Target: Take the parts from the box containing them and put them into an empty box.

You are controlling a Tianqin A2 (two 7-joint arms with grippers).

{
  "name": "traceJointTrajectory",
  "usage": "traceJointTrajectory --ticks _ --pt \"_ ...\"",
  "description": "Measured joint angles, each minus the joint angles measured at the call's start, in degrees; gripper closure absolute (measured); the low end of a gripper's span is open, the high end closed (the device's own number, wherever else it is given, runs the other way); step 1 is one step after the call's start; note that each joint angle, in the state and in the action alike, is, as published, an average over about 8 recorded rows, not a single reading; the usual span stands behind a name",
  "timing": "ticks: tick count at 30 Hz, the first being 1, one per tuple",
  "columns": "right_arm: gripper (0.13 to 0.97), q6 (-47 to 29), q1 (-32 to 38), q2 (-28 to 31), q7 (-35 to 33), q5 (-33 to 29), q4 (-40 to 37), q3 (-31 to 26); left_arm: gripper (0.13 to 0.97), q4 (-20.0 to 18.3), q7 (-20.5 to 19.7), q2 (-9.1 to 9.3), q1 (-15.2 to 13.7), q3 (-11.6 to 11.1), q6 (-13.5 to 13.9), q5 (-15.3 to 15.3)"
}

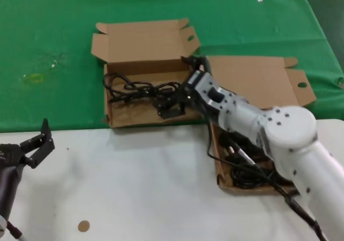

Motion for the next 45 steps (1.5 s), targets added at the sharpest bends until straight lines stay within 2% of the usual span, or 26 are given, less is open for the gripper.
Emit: traceJointTrajectory --ticks 4,12,21,34,45 --pt "0.129 2.50 -4.36 0.91 1.49 1.57 4.21 1.75 0.331 0.00 0.00 0.00 0.00 0.00 0.00 0.00" --pt "0.129 7.47 -12.93 2.68 4.44 4.70 12.60 5.18 0.198 0.00 0.00 0.00 0.00 0.00 0.00 0.00" --pt "0.129 13.07 -22.62 4.70 7.77 8.23 22.04 9.07 0.136 0.00 0.00 0.00 0.00 0.00 0.00 0.00" --pt "0.129 20.72 -35.87 7.45 12.33 13.04 34.96 14.38 0.132 0.00 0.00 0.00 0.00 0.00 0.00 -0.01" --pt "0.129 21.74 -37.61 7.81 12.93 13.68 36.66 15.08 0.132 0.00 0.00 0.00 0.00 0.00 0.00 -0.01"
